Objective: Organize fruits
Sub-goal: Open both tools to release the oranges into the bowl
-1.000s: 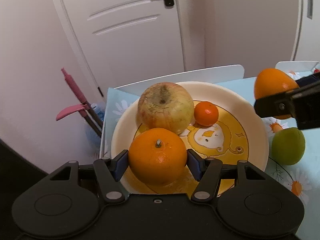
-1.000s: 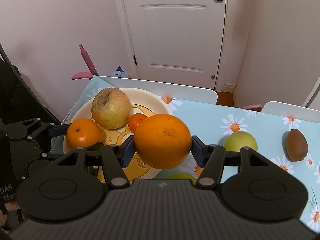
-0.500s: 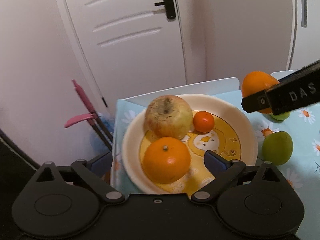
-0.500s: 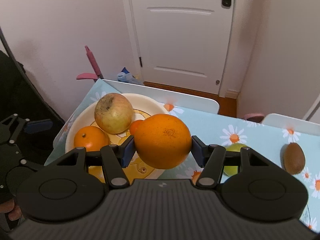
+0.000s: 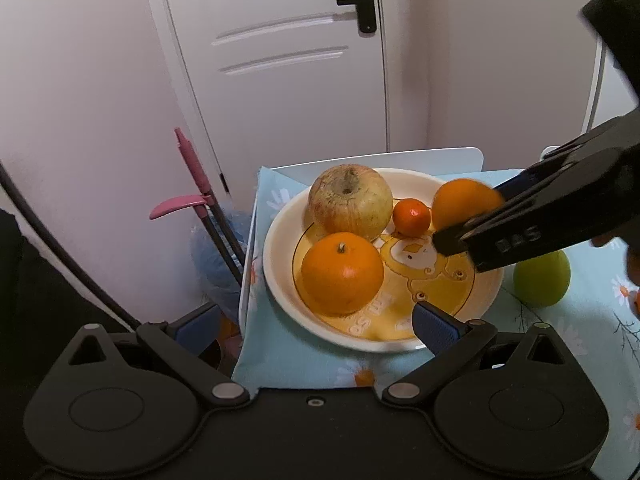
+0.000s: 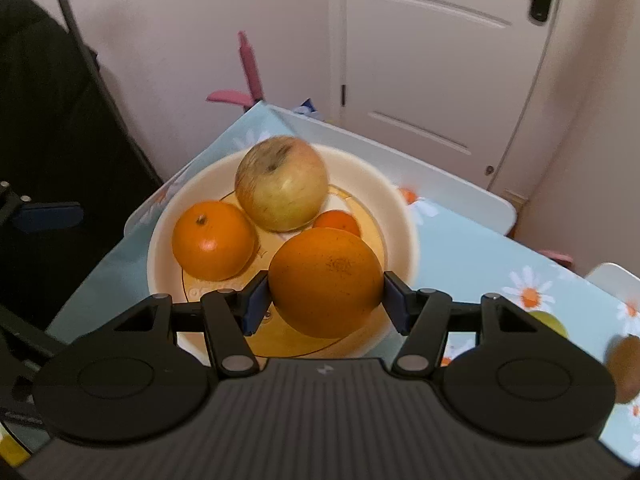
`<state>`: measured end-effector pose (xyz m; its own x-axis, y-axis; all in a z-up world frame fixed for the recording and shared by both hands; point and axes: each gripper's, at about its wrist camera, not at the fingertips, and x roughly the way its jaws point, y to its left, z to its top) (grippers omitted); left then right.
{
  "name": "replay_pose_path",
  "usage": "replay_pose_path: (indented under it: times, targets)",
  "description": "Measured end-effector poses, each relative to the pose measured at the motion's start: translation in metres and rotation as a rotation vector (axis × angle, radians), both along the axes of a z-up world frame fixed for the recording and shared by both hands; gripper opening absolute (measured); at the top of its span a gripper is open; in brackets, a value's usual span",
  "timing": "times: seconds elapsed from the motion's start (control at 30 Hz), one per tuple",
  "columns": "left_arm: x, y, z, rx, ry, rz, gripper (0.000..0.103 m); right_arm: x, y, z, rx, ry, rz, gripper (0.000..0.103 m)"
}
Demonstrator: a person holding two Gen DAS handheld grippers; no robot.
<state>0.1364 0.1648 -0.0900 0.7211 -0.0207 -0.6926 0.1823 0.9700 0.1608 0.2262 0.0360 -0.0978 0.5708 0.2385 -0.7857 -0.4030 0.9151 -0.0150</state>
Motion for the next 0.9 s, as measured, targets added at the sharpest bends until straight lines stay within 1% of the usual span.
replay_pose_path:
  times: [0.17,0.33,0.4,0.43,0.47,0.57,0.6,0.73,0.9]
  targets:
    - [-0.005,0.0,-0.01,0.006,0.021,0.009,0.103,0.002,0.006,-0.011,0.009,0.005,0.026,0.074]
    - [-0.011,0.003,-0.013,-0.022,0.034,0.026,0.103,0.001,0.007,-0.016,0.007,0.006,0.028,0.075]
    - [-0.012,0.003,-0.014,-0.025,0.036,0.032,0.103,0.0,0.005,-0.015,0.02,-0.003,0.024,0.078]
    - [-0.013,0.003,-0.013,-0.023,0.034,0.034,0.103,-0.002,0.004,-0.012,0.033,-0.019,0.024,0.087]
    - [-0.013,0.002,-0.013,-0.021,0.032,0.034,0.103,-0.003,0.003,-0.009,0.037,-0.033,0.018,0.103]
    - [-0.016,0.002,-0.01,-0.026,0.031,0.025,0.103,-0.012,0.0,0.003,0.043,-0.103,-0.016,0.103]
    - [-0.017,0.001,-0.008,-0.029,0.03,0.023,0.103,-0.015,-0.002,0.006,0.046,-0.111,-0.019,0.103]
    - [-0.024,-0.001,0.0,-0.037,0.03,0.02,0.103,-0.026,-0.009,0.018,0.051,-0.115,-0.057,0.103]
    - [-0.03,-0.002,0.014,-0.06,0.026,0.031,0.103,-0.04,-0.021,0.035,0.076,-0.097,-0.1,0.103]
